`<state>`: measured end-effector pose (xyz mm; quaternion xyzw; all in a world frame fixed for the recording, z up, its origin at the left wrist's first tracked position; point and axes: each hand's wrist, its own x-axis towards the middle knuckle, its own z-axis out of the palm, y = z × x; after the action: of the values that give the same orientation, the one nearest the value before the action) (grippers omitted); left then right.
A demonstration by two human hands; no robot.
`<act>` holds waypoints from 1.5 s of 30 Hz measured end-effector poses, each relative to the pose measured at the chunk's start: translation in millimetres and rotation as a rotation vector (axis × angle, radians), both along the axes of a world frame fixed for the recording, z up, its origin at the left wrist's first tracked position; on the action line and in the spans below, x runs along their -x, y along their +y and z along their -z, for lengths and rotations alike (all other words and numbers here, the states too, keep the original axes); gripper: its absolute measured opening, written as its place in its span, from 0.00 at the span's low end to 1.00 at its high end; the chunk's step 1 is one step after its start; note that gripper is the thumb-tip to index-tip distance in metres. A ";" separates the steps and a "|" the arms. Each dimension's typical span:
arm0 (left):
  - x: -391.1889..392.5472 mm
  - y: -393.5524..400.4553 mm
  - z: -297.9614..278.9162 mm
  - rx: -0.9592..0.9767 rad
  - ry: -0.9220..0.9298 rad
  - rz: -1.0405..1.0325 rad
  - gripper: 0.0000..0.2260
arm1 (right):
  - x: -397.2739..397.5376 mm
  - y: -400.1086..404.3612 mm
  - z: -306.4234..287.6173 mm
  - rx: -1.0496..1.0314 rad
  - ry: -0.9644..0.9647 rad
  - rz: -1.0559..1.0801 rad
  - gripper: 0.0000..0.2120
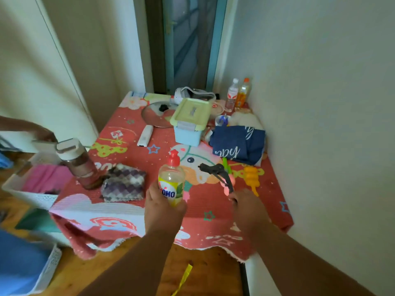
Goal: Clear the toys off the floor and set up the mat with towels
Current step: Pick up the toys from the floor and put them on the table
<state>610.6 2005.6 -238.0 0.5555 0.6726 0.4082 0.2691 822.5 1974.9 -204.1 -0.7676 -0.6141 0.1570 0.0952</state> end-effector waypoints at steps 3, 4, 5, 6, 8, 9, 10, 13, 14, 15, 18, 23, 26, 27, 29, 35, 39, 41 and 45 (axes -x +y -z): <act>-10.4 26.2 -3.0 0.058 -0.060 0.011 0.30 | -17.7 61.2 -25.2 0.066 -0.072 -0.084 0.15; -12.6 34.3 0.7 0.073 -0.062 0.015 0.30 | -21.0 82.9 -27.8 0.091 -0.104 -0.120 0.16; -13.9 41.9 5.3 0.089 -0.056 0.013 0.30 | -22.4 103.5 -28.2 0.115 -0.143 -0.159 0.18; -16.6 51.6 12.1 0.110 -0.060 -0.004 0.29 | -23.9 124.8 -24.7 0.124 -0.171 -0.193 0.20; -25.0 70.7 22.0 0.138 -0.091 -0.039 0.27 | -27.8 163.3 -10.4 0.123 -0.212 -0.258 0.22; -30.9 80.3 26.0 0.143 -0.103 -0.057 0.26 | -29.8 181.8 -1.9 0.131 -0.236 -0.300 0.23; -38.5 91.0 30.0 0.142 -0.103 -0.072 0.26 | -32.7 199.1 8.3 0.132 -0.254 -0.338 0.23; -67.9 131.5 46.1 0.138 -0.110 -0.138 0.28 | -47.2 261.0 44.1 0.182 -0.303 -0.450 0.23; -76.6 141.1 47.9 0.132 -0.107 -0.148 0.29 | -51.3 274.6 51.0 0.203 -0.318 -0.469 0.22; -86.4 156.7 55.3 0.127 -0.094 -0.162 0.30 | -54.8 295.0 60.2 0.224 -0.329 -0.488 0.20; -110.7 187.6 71.8 0.117 -0.040 -0.214 0.33 | -61.2 337.5 84.2 0.270 -0.315 -0.531 0.20; -138.1 208.9 91.7 0.078 0.065 -0.184 0.37 | -68.2 379.7 120.1 0.267 -0.309 -0.626 0.23; -145.3 221.0 99.5 0.055 0.212 -0.135 0.38 | -70.1 389.6 134.5 0.291 -0.328 -0.675 0.18; -147.1 224.6 99.5 0.049 0.248 -0.111 0.39 | -70.0 388.9 136.0 0.279 -0.331 -0.687 0.14; -149.8 229.5 101.5 0.048 0.280 -0.075 0.39 | -69.4 384.4 137.1 0.241 -0.317 -0.700 0.11; -143.1 215.9 91.6 0.219 0.164 0.008 0.41 | -74.8 348.3 105.6 0.080 -0.112 -0.455 0.09; -113.7 180.4 64.5 0.178 0.115 0.031 0.37 | -74.9 291.4 69.8 -0.036 -0.012 -0.201 0.13; -93.4 154.2 50.6 0.138 0.063 0.041 0.33 | -60.6 248.2 58.5 -0.101 0.038 -0.064 0.14; -44.1 86.9 42.0 0.083 0.093 0.080 0.25 | 0.4 146.6 54.5 -0.161 0.078 0.016 0.13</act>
<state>654.7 2092.5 -279.9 0.5888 0.6779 0.3426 0.2765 822.1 2121.5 -258.6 -0.7555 -0.6145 0.1362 0.1818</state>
